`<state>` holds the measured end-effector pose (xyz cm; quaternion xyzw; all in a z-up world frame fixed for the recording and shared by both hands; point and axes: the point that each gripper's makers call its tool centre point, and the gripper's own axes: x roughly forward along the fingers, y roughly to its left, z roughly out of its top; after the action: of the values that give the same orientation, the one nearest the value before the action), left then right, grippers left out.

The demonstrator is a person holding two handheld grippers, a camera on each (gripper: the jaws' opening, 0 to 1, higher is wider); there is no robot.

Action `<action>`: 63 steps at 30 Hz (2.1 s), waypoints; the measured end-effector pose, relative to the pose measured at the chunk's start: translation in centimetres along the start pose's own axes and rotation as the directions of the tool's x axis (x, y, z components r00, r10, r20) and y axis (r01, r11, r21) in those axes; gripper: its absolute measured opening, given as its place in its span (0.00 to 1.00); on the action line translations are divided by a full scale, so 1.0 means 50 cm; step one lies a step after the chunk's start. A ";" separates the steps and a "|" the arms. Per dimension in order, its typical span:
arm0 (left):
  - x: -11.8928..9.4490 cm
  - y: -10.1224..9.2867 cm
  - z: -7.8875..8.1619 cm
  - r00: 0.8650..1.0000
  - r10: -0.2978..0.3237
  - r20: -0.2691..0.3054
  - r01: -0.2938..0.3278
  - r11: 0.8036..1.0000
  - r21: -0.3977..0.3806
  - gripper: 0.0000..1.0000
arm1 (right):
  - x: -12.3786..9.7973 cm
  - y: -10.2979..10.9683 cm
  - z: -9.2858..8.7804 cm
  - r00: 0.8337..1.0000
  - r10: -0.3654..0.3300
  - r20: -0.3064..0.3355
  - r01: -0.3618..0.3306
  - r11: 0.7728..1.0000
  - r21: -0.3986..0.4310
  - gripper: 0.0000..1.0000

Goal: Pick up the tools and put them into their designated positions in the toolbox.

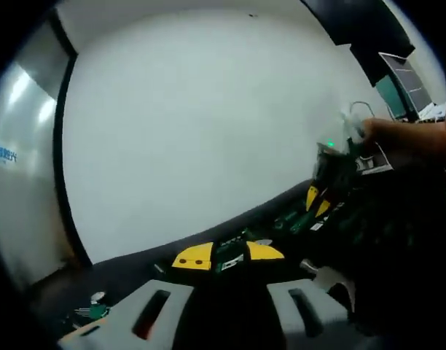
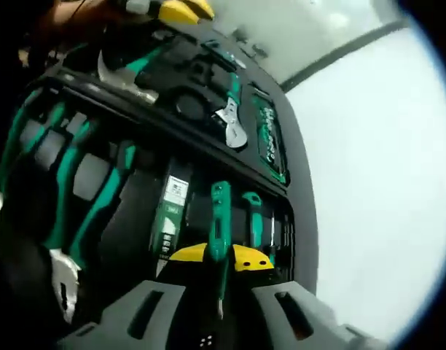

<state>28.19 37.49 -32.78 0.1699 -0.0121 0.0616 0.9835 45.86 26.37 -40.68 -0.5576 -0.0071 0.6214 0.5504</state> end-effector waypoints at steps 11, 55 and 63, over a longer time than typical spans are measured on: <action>0.010 -0.051 0.008 0.996 -0.086 -0.003 0.086 0.996 0.001 0.11 | -0.017 -0.013 0.015 0.949 0.262 0.176 -0.313 0.844 0.436 0.08; 0.237 -0.194 -0.035 0.902 -0.319 -0.291 0.380 0.906 0.186 0.01 | -0.003 0.011 0.007 0.947 0.306 0.094 -0.313 0.827 0.467 0.05; 0.217 -0.182 0.008 0.916 -0.341 -0.210 0.384 0.896 0.223 0.12 | -0.130 0.074 0.063 0.724 0.596 0.348 -0.673 0.497 0.548 0.05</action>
<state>40.09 30.12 -34.93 0.2906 0.1100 -0.1083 0.9443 39.69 22.32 -37.35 -0.2612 0.3798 0.7724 0.4368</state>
